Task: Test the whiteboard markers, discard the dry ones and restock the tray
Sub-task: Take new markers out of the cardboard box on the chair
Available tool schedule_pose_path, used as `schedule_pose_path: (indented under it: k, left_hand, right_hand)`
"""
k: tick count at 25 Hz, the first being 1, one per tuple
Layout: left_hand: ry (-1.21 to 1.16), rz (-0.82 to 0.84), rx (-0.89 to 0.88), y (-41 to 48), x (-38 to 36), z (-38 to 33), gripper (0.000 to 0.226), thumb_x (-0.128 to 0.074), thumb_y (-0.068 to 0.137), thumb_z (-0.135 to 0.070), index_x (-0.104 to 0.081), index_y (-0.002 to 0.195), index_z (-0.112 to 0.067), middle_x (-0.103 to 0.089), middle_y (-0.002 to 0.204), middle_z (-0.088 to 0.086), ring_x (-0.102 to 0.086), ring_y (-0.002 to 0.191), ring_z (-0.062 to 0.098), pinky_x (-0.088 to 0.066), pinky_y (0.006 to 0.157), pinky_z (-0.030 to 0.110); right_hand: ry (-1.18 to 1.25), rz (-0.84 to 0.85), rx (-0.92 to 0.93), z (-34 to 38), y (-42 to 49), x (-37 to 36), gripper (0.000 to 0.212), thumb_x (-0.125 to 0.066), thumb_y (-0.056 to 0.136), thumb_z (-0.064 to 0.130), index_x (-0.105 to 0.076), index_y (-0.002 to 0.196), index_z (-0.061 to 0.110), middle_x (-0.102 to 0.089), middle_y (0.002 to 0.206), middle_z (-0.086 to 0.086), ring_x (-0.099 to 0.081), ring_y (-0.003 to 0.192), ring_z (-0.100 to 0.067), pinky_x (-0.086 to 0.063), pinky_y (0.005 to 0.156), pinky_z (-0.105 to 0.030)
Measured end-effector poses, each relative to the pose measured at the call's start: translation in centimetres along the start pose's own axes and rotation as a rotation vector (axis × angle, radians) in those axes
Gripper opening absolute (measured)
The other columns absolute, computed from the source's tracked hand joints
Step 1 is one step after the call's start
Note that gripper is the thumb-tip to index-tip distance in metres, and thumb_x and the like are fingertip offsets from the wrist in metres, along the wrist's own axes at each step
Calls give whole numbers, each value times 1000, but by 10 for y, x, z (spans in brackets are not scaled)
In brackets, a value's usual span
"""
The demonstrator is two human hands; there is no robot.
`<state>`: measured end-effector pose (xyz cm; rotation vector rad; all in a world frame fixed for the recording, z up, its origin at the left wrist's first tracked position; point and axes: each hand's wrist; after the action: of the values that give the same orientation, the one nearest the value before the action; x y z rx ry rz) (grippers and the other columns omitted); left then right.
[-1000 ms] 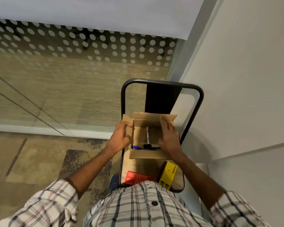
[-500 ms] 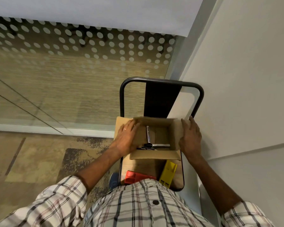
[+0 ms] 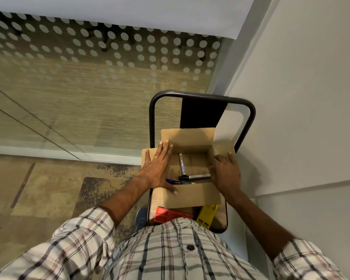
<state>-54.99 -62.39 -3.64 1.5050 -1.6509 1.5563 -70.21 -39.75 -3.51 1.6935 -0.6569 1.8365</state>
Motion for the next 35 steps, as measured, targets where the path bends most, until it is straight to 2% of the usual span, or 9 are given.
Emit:
schedule_pose_path:
  k: [2,5,10,14,19,23,28,33,35]
  left_hand:
    - [-3,18,18,-2,1,-2,171,-73,40,-91,35,151,-20,48,155,1,38,146,23,7,120,68]
    - [-35,58,27,-4,3,-10,168,-78,45,-85,33,153,-18,47,155,1,38,147,22,11,120,64]
    - [-72,70,51,-8,6,-14,161,-85,54,-69,28,155,-17,41,159,1,34,148,20,7,122,65]
    - [-109,57,55,-8,-2,-11,161,-86,53,-70,29,154,-20,43,156,-5,38,146,18,12,121,62]
    - [-147,8,49,-8,-14,-6,163,-86,52,-72,30,154,-20,42,157,-7,36,147,15,12,122,60]
    - [-134,20,45,-5,-14,-5,162,-83,52,-75,31,154,-19,40,160,-4,36,148,17,10,123,62]
    - [-104,27,50,-6,-12,-6,160,-81,54,-76,32,153,-21,41,159,-3,37,147,18,8,123,62]
    - [-109,29,59,-8,-12,-9,158,-82,56,-74,32,153,-22,41,159,-4,37,148,18,9,123,61]
    - [-105,29,61,-7,-11,-9,159,-82,55,-75,31,153,-21,41,159,-3,37,148,18,9,123,61]
  right_hand:
    - [62,131,14,9,3,-3,27,-71,84,17,-71,111,21,-70,115,-3,-64,105,-23,-43,107,-39]
    - [249,476,67,28,15,-19,37,-73,89,18,-66,125,19,-65,126,-4,-64,110,-23,-54,90,-34]
    - [289,709,80,29,48,-41,45,-79,85,17,-64,127,15,-67,127,-5,-65,115,-23,-53,91,-27]
    - [151,695,232,38,52,-57,44,-75,87,25,-64,130,18,-67,127,-7,-64,115,-28,-43,86,-22]
    - [228,605,252,32,58,-62,66,-74,86,34,-46,145,28,-61,136,-9,-62,117,-31,-52,99,-42]
    - [104,443,404,32,66,-47,53,-65,94,23,-50,146,24,-49,149,-6,-49,135,-29,-39,114,-43]
    - [-24,453,624,36,70,-45,51,-58,98,19,-49,147,24,-38,158,-6,-34,146,-29,-30,118,-49]
    - [-3,538,488,38,75,-57,52,-59,98,20,-46,148,24,-38,156,-8,-39,142,-32,-39,113,-47]
    - [-23,527,520,36,78,-59,53,-59,97,19,-46,149,23,-42,155,-7,-41,140,-28,-40,112,-43]
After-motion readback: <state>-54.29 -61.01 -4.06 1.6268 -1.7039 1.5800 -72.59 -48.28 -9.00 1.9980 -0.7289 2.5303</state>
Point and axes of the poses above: each hand's wrist, its own y-axis towards the middle knuckle, its own x-axis out of the back of the hand, z = x × y
